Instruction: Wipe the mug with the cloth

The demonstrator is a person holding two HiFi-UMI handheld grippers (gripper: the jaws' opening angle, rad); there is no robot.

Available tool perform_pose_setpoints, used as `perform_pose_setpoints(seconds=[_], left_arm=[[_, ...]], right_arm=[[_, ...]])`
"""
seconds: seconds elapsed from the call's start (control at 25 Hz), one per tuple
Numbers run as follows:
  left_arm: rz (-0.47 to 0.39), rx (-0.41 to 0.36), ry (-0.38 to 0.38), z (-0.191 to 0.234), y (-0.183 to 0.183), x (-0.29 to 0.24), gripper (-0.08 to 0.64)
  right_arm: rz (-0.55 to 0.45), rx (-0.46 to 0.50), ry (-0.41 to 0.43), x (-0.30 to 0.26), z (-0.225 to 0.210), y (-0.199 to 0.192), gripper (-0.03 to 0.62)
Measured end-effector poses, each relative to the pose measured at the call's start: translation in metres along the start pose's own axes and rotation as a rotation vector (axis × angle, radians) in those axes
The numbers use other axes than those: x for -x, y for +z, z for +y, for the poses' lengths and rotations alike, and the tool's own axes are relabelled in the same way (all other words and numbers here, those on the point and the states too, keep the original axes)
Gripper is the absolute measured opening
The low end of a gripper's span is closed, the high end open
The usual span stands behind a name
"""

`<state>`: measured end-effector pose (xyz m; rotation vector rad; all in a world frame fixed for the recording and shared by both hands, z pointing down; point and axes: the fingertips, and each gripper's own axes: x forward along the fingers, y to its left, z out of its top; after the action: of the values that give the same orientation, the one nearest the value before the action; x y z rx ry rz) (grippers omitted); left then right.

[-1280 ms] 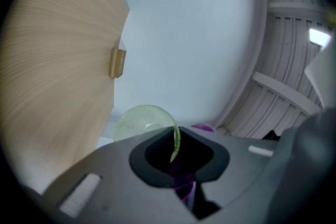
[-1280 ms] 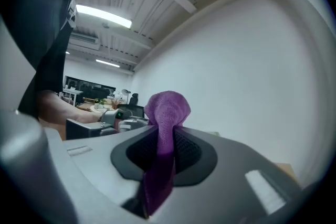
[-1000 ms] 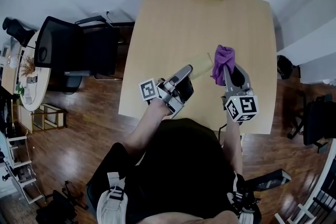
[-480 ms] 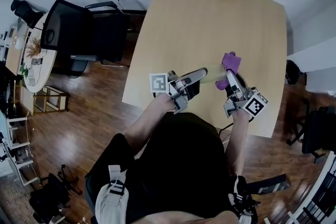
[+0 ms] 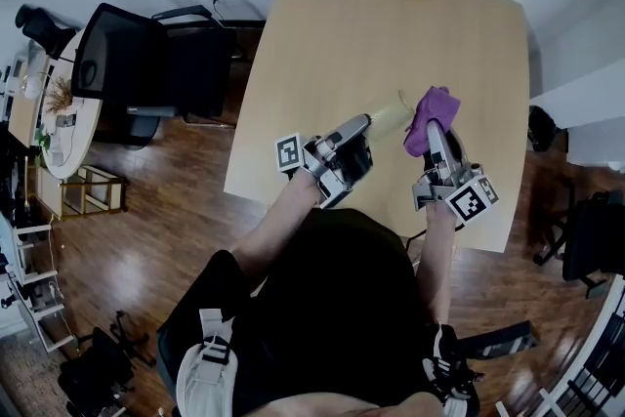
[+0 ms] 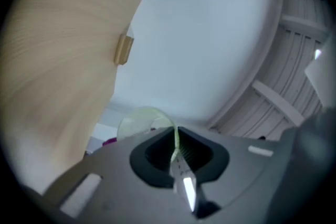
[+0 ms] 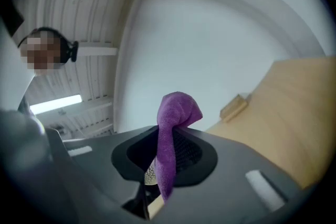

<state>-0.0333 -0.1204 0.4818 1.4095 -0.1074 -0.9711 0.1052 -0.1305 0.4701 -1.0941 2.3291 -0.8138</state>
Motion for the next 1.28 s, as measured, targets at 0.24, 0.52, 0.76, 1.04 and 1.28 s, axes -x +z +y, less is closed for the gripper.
perform_pose_setpoints(seconds=[0.24,0.52,0.76,1.04,1.28], left_arm=[[0.009,-0.014,-0.056,-0.027,0.006,-0.02,0.041],[0.015,-0.028,-0.076,-0.037,0.005,-0.025,0.044],[-0.014,-0.064,-0.081,-0.041,0.022,-0.013,0.041],[0.017,-0.061,-0.098,-0.038,0.006,-0.017,0.041],[0.023,-0.066,-0.095,-0.039,-0.001,-0.025,0.048]], right_arm=[[-0.138,0.531,0.095,-0.013,0.075,0.035,0.06],[0.04,0.624,0.312,-0.027,0.107,-0.044,0.058],[0.09,0.519,0.305,-0.017,0.09,-0.049,0.058],[-0.254,0.293,0.186,-0.004,0.061,0.057,0.058],[0.036,0.378,0.349,-0.023,0.093,-0.036,0.058]])
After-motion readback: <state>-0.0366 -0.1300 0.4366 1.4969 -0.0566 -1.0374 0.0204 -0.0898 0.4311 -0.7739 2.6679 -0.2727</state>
